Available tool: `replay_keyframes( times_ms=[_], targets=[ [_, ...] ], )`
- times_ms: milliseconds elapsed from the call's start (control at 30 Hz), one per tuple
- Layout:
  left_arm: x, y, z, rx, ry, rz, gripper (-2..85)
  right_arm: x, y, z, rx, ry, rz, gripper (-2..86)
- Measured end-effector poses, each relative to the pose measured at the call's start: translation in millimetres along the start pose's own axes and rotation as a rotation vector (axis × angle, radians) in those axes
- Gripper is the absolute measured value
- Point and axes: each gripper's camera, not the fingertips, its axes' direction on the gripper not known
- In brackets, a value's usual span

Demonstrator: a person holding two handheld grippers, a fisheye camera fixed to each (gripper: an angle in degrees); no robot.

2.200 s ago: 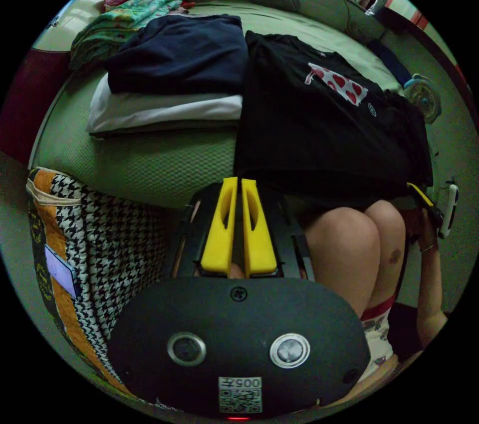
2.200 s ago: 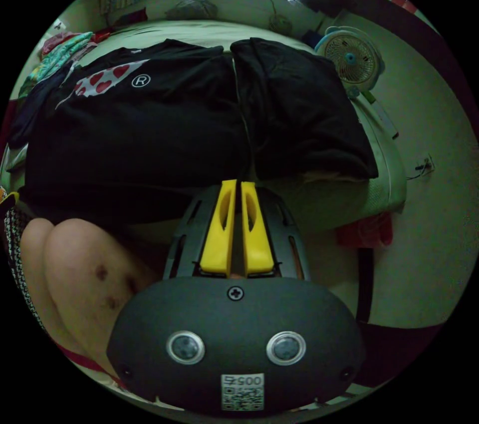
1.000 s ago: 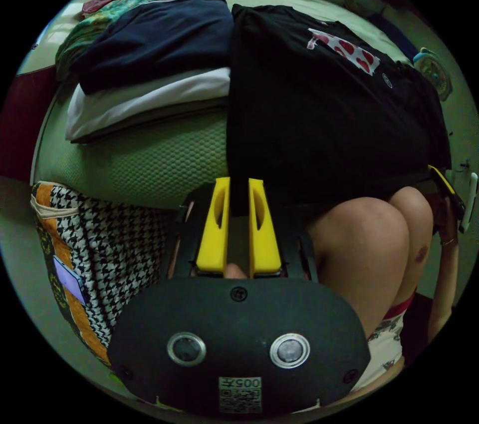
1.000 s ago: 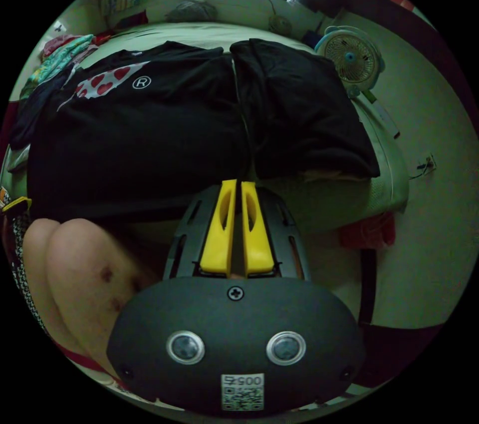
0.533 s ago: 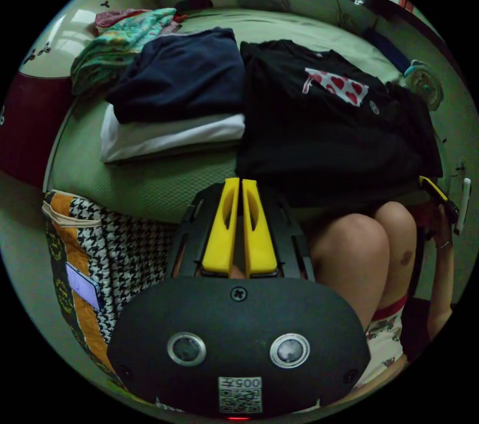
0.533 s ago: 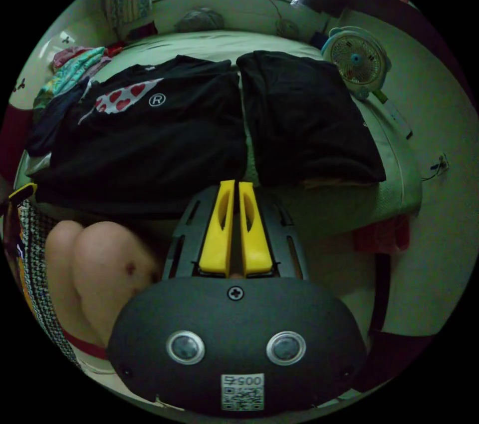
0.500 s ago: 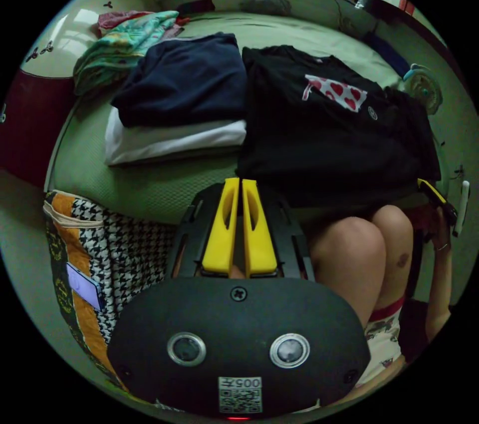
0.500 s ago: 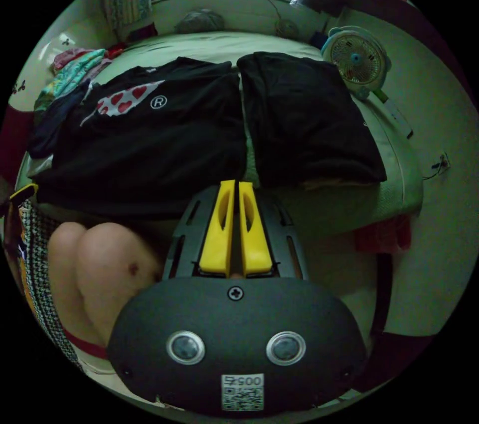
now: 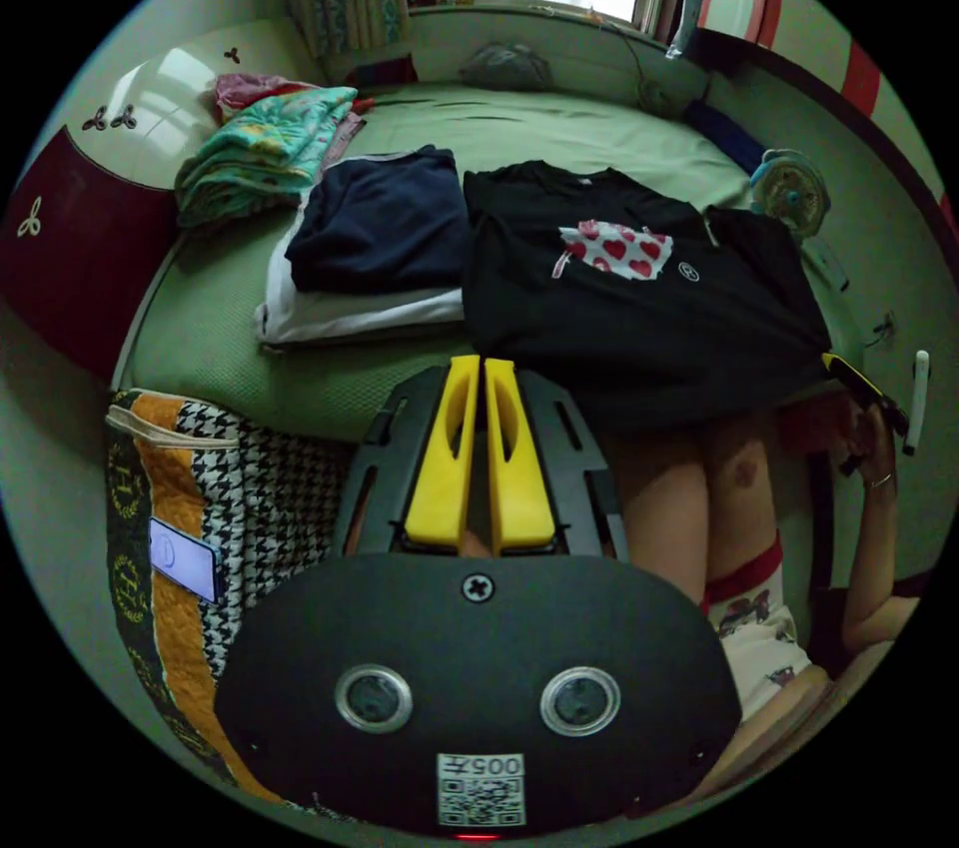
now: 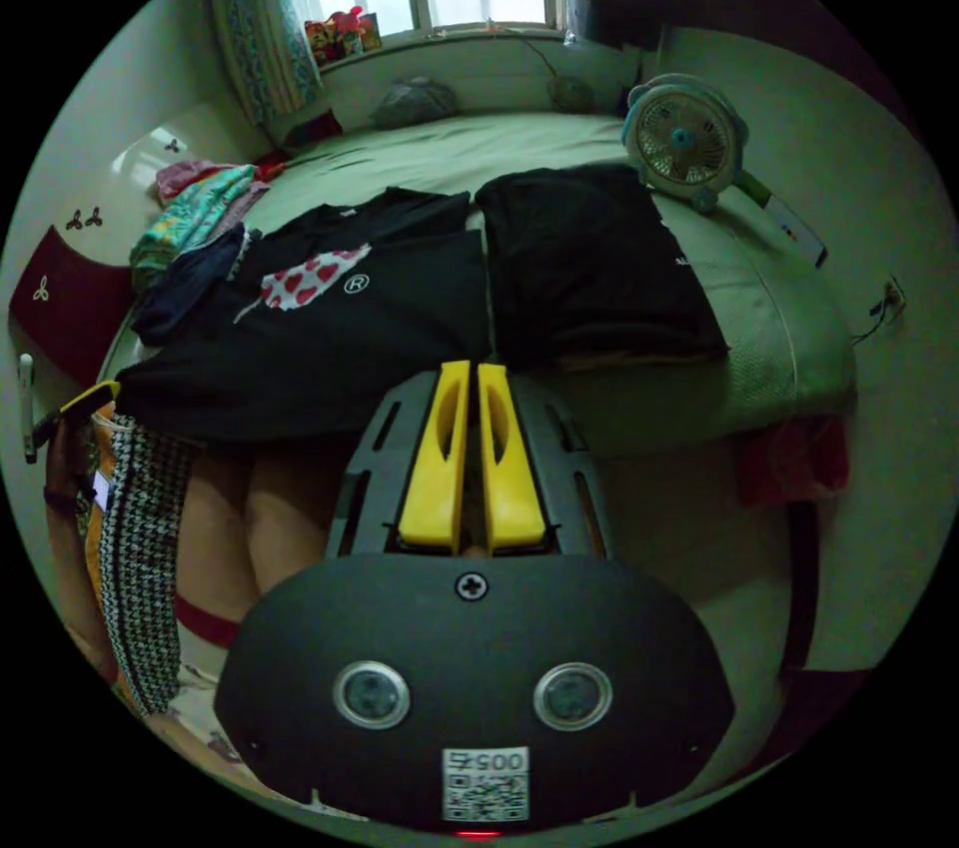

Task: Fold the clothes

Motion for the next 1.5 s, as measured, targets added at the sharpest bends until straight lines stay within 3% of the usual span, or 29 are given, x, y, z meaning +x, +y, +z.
replay_keyframes(
  times_ms=[800,1100,1500],
  targets=[
    [-16,141,-196,0.143,0.057,-0.07,-0.2,3,115,-248,0.134,0.049,-0.063,-1.7],
    [-29,159,-228,0.285,-0.086,-0.156,-0.7,-4,132,-285,0.151,0.039,-0.105,-1.5],
    [-26,113,-107,0.001,0.03,-0.17,-0.6,-5,116,-270,0.054,0.08,-0.085,-1.4]
  ],
)
